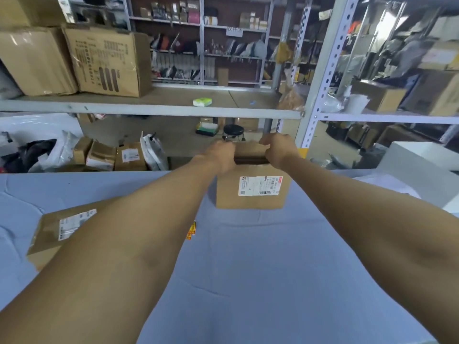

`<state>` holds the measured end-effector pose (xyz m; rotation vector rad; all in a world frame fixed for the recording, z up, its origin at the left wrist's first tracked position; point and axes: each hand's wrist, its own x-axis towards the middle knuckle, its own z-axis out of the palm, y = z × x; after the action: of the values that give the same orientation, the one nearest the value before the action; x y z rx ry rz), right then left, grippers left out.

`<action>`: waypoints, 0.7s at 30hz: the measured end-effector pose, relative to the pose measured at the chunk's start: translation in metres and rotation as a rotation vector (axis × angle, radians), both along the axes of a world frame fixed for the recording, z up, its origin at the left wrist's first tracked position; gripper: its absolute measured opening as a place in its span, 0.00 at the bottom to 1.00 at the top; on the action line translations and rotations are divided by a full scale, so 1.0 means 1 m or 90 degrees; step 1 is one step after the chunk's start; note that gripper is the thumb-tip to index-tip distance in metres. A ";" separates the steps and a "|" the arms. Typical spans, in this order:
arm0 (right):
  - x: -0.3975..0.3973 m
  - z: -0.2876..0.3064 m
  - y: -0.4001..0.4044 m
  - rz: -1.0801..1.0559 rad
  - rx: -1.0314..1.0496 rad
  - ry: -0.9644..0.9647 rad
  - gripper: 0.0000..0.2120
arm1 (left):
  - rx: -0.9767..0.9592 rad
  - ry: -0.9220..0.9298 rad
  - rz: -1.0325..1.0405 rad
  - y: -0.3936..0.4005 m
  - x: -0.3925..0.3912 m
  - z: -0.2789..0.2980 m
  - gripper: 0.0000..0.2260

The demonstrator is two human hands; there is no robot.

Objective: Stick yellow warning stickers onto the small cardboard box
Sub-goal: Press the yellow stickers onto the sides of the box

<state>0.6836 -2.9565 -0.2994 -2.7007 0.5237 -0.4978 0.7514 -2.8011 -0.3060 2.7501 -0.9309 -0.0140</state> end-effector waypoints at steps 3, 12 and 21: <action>0.001 -0.008 0.013 0.009 0.007 -0.008 0.20 | 0.010 0.002 0.006 0.023 -0.001 -0.001 0.13; 0.014 -0.076 0.191 0.276 0.071 0.067 0.14 | 0.061 -0.007 0.159 0.208 -0.030 -0.041 0.20; -0.001 -0.107 0.299 0.441 0.174 0.201 0.36 | -0.114 0.183 0.379 0.391 -0.081 -0.111 0.36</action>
<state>0.6830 -2.6573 -0.4061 -2.4789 -0.2676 0.1775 0.6705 -2.4100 -0.4171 2.6483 -0.0253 -0.2032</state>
